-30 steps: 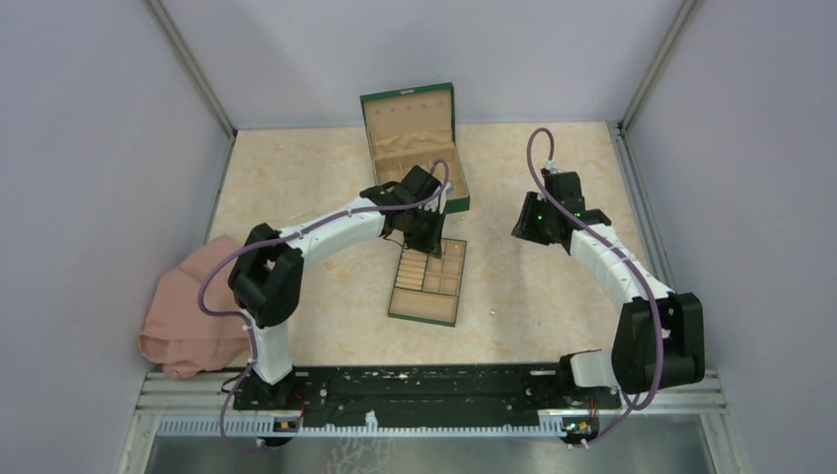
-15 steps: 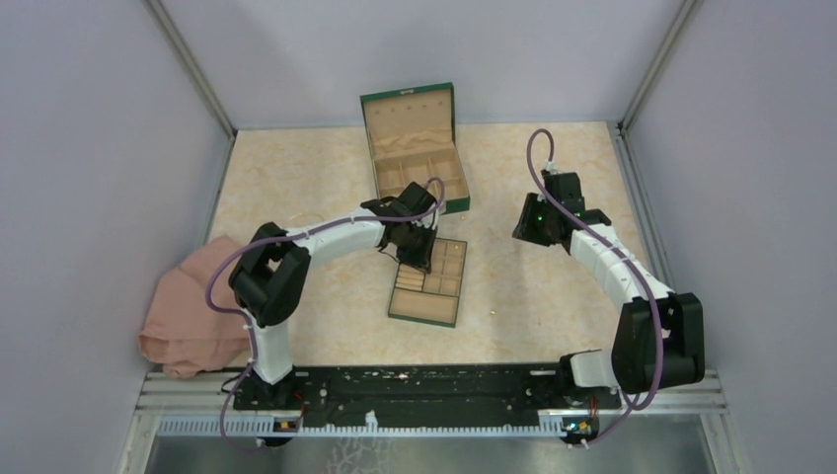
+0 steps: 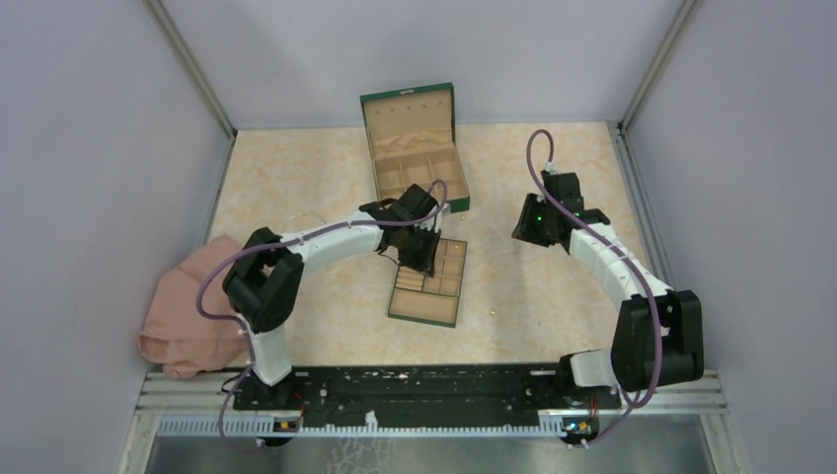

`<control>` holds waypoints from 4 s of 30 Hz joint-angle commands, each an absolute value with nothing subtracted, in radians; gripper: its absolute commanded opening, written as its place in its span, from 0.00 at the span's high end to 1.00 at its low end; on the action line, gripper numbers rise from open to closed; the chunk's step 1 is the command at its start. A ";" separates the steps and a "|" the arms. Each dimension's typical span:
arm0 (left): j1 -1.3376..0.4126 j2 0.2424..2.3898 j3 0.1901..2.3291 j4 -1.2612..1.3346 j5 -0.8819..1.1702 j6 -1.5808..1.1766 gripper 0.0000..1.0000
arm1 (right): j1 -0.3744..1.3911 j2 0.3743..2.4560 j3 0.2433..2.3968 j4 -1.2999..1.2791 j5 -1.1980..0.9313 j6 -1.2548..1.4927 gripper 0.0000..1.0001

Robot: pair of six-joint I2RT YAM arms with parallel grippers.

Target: Organize the mixed jewelry

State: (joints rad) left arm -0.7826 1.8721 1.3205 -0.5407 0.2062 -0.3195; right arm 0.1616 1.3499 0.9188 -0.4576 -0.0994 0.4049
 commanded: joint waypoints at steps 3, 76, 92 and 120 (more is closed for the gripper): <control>-0.798 1.819 1.297 -0.523 0.234 -0.302 0.83 | 0.163 1.339 0.941 -0.421 -0.117 0.423 0.69; -0.593 1.619 1.321 -0.578 0.093 -0.334 0.43 | 0.746 1.380 0.696 -0.607 0.239 0.850 0.70; -0.588 1.612 1.301 -0.560 0.104 -0.342 0.42 | 0.747 1.429 0.739 -0.614 0.259 0.827 0.99; -0.526 1.574 1.349 -0.579 0.289 -0.291 0.36 | 0.235 1.167 0.732 -0.416 -0.502 0.650 0.99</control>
